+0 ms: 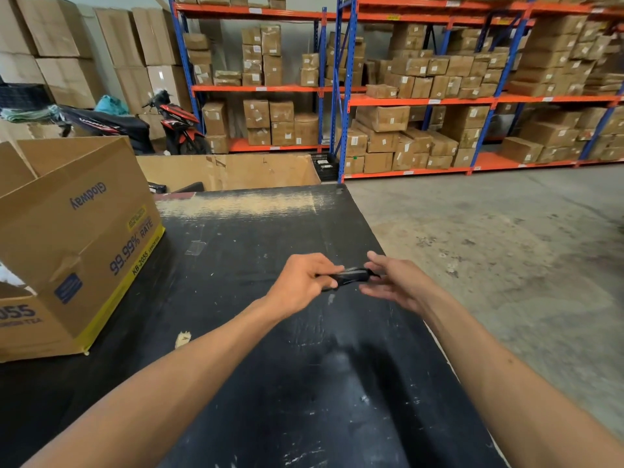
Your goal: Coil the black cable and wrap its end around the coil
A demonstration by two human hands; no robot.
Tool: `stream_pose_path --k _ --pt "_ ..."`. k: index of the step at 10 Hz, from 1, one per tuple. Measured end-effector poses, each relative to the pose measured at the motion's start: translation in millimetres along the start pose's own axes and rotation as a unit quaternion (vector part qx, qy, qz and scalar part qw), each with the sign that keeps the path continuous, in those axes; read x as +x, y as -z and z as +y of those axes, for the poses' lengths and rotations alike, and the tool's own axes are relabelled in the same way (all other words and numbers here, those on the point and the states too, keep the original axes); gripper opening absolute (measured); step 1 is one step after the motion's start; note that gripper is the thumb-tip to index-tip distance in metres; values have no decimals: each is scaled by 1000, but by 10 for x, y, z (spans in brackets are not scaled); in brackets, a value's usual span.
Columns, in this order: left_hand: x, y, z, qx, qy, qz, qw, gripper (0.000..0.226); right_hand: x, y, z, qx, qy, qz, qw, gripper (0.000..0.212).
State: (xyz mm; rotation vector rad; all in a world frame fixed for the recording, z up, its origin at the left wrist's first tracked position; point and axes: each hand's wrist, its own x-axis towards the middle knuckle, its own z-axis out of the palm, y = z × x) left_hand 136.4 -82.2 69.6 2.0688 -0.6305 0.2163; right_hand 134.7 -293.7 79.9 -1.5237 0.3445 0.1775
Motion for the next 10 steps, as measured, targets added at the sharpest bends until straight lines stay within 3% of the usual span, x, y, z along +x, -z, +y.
stream_pose_path --k 1,2,3,4,5,7,8,10 --pt "-63 -235 -83 82 -126 -27 988 29 29 69 171 17 0 17 1000 19" --pt "-70 -296 -77 23 35 -66 997 58 50 162 397 42 -5 36 998 35" --pt "-9 -339 -108 -206 308 -67 926 75 53 247 563 72 3 31 997 40" --pt "56 -484 -179 -307 410 -48 858 37 62 283 731 44 10 52 998 35" --pt "40 -705 -281 -243 417 -11 876 9 112 314 878 -85 40 101 990 26" --pt "51 -1025 -529 -105 419 33 901 14 302 334 1043 -275 67 144 948 20" --pt "25 -1067 -557 -39 391 25 919 20 379 359 1169 -306 45 143 940 17" --pt "-77 -1042 -488 -75 365 41 927 30 249 410 1150 -291 86 126 944 32"
